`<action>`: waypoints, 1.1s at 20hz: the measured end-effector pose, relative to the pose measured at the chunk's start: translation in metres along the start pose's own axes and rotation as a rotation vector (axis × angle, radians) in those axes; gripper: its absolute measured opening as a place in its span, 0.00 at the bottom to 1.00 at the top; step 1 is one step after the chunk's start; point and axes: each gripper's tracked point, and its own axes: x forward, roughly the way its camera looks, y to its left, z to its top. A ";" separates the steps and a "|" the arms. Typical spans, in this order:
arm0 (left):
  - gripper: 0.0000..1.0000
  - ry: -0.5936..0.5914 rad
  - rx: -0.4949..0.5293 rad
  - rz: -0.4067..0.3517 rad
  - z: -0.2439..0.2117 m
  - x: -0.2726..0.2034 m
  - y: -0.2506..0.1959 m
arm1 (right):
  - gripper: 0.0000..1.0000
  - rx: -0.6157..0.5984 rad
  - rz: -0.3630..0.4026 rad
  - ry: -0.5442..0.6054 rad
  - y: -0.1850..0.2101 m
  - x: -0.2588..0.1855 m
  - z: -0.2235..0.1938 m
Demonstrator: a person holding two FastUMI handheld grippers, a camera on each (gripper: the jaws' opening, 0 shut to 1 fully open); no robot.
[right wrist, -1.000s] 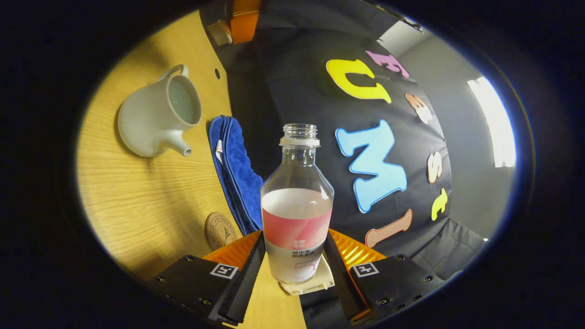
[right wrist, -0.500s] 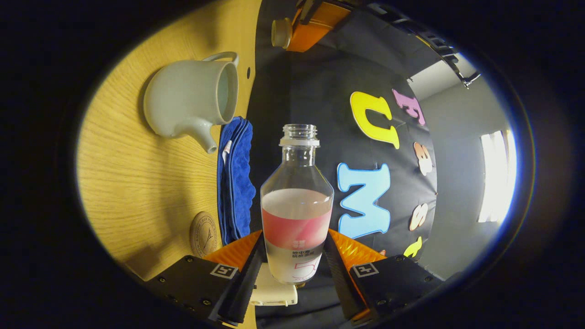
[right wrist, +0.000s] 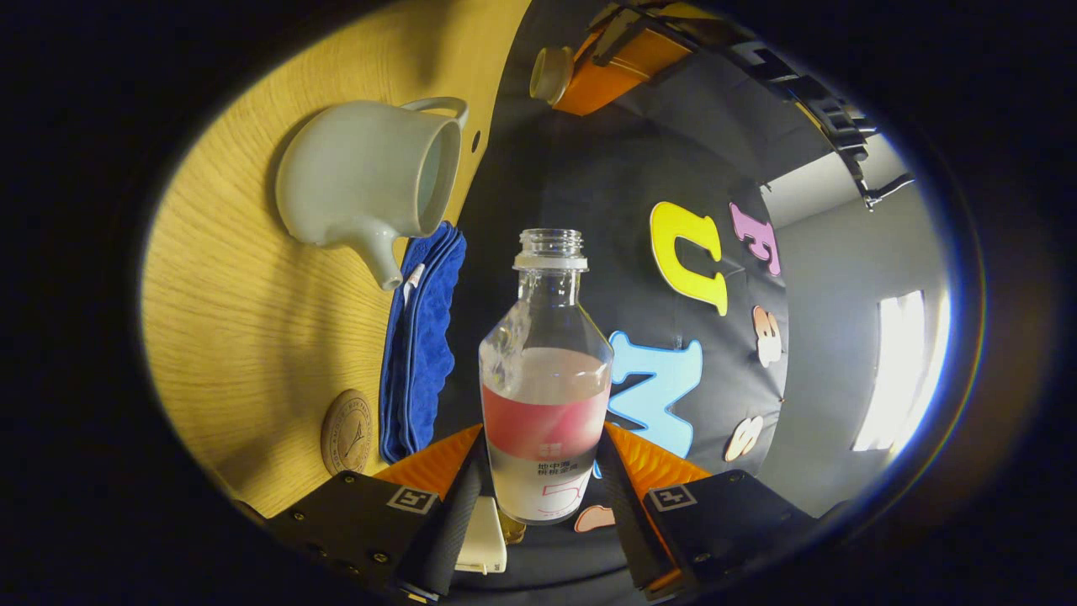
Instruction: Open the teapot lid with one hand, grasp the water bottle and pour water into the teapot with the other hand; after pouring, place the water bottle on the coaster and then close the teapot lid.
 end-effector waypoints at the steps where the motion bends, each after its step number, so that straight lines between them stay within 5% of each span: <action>1: 0.14 0.000 0.001 0.001 0.000 0.000 0.000 | 0.76 -0.003 -0.001 -0.003 0.000 0.000 0.001; 22: 0.14 0.008 0.012 0.008 -0.003 0.002 0.002 | 0.76 -0.089 -0.031 -0.061 -0.009 0.003 0.005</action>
